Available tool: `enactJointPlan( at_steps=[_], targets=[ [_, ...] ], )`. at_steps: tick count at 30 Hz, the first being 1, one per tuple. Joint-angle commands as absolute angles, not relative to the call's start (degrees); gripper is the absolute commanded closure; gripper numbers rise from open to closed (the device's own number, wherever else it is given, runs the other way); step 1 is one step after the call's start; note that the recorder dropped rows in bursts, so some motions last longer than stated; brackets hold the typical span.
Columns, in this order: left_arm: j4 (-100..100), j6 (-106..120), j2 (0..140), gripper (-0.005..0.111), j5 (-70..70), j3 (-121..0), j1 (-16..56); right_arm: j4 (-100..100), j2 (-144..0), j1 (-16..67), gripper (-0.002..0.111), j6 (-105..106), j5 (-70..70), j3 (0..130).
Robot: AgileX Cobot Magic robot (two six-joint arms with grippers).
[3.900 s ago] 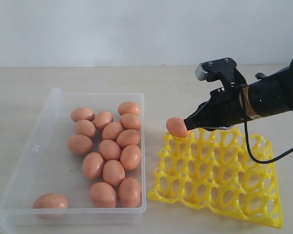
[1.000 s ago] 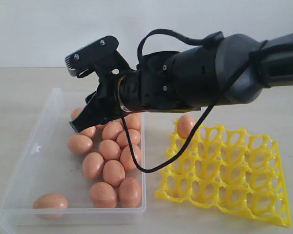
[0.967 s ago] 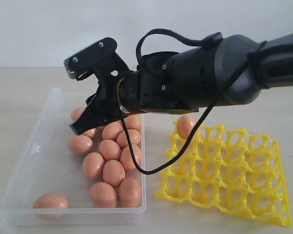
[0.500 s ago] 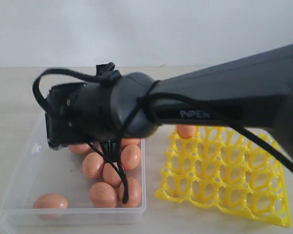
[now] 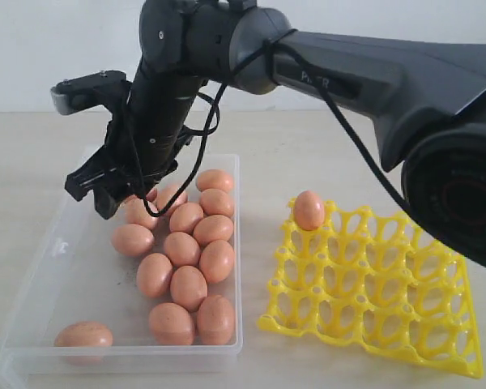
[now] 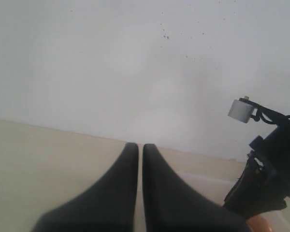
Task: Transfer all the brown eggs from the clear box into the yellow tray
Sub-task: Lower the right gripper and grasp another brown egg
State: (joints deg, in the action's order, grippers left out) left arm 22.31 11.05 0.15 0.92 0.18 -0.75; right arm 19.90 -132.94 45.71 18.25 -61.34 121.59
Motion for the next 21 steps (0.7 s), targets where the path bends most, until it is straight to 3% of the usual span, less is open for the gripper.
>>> enactJointPlan(
  at_steps=[1,5,10,21],
  targets=[
    [22.9,10.6,0.0,0.103,0.0,0.0,-0.8,13.0,-134.8,47.2,0.050,31.3,-63.0,122.8],
    [22.9,10.6,0.0,0.103,0.0,0.0,-0.8,3.9,-136.4,49.7,0.064,34.9,-62.1,122.8],
    [22.9,10.6,0.0,0.103,0.0,0.0,-0.8,4.1,-137.8,49.8,0.054,35.9,-59.5,122.9],
    [22.9,10.6,0.0,0.103,0.0,0.0,-0.8,8.7,-140.5,49.8,0.054,38.0,-55.0,122.9]
  ],
)
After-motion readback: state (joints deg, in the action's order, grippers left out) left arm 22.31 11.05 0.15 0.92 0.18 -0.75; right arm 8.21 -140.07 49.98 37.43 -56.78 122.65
